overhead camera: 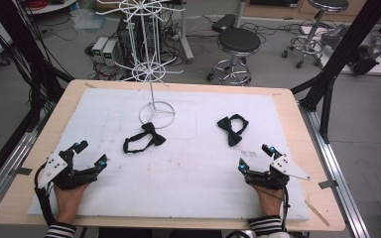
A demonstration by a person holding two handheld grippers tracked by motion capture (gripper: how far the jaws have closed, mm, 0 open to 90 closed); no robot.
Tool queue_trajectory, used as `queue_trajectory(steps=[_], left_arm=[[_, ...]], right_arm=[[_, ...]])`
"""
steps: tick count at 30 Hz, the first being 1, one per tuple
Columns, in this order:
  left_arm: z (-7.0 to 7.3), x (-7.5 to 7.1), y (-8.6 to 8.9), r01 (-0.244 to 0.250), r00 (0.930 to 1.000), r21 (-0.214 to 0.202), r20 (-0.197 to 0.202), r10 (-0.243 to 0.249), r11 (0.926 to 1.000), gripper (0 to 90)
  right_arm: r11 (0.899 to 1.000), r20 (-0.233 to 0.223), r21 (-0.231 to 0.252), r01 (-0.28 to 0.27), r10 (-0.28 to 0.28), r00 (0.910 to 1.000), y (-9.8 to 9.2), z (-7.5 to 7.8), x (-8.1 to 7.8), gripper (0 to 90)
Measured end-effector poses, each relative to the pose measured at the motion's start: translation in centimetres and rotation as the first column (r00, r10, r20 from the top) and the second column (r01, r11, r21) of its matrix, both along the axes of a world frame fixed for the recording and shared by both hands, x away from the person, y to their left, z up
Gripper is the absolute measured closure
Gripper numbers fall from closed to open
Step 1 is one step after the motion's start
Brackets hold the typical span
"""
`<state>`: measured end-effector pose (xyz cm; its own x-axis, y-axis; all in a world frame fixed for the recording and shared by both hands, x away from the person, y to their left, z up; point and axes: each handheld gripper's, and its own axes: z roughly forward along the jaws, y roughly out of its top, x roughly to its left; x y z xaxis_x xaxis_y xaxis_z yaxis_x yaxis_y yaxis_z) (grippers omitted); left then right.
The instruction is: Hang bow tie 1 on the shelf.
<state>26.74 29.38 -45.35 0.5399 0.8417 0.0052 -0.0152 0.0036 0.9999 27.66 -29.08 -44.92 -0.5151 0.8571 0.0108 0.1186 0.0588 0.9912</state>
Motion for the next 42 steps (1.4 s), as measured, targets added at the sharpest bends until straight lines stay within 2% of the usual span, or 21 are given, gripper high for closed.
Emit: queue_trajectory(steps=[5,14,18,25,27,30,34,35,39,40,42], left_arm=[[0.0,0.0,0.0,0.0,1.0,0.001,0.0,0.0,1.0,14.1],[0.0,0.0,0.0,0.001,1.0,0.003,0.001,-0.001,1.0,14.1],[0.0,0.0,0.0,0.001,1.0,0.003,0.001,-0.001,1.0,14.1],[0.0,0.0,0.0,-0.001,1.0,-0.005,0.004,0.001,1.0,14.1],[0.0,0.0,0.0,-0.003,1.0,-0.007,0.002,0.003,1.0,14.1],[0.0,0.0,0.0,-0.003,1.0,-0.006,0.002,0.003,1.0,14.1],[0.0,0.0,0.0,-0.003,1.0,-0.007,0.003,0.003,1.0,14.1],[0.0,0.0,0.0,-0.002,1.0,-0.007,0.003,0.002,1.0,14.1],[0.0,0.0,0.0,-0.003,1.0,-0.006,0.002,0.003,1.0,14.1],[0.0,0.0,0.0,-0.003,1.0,-0.006,0.002,0.003,1.0,14.1],[0.0,0.0,0.0,-0.002,1.0,-0.005,0.003,0.002,1.0,14.1]], right_arm=[[1.0,-0.03,0.01,0.006,-0.006,0.9995,-0.4,0.3,0.2,2.4],[1.0,-0.05,-0.019,-0.007,0.006,0.9987,-0.4,2.0,0.8,2.4],[0.998,-0.08,-0.055,-0.025,0.021,0.9966,-0.2,3.4,1.8,2.4],[0.996,-0.119,-0.078,-0.042,0.033,0.9923,0.2,4.8,3.3,2.4],[0.993,-0.153,-0.102,-0.052,0.036,0.9875,0.3,5.2,4.1,2.4],[0.991,-0.176,-0.122,-0.061,0.039,0.9837,0.4,5.6,4.9,2.4],[0.988,-0.226,-0.136,-0.07,0.038,0.9733,0.5,6.0,6.0,2.4],[0.988,-0.226,-0.136,-0.07,0.038,0.9733,0.5,6.0,6.0,2.4],[0.98,-0.291,-0.178,-0.089,0.034,0.956,1.0,6.2,7.4,2.4],[0.98,-0.291,-0.178,-0.089,0.034,0.956,1.0,6.2,7.4,2.4],[0.975,-0.319,-0.202,-0.098,0.029,0.9472,1.1,6.3,8.1,2.4]])
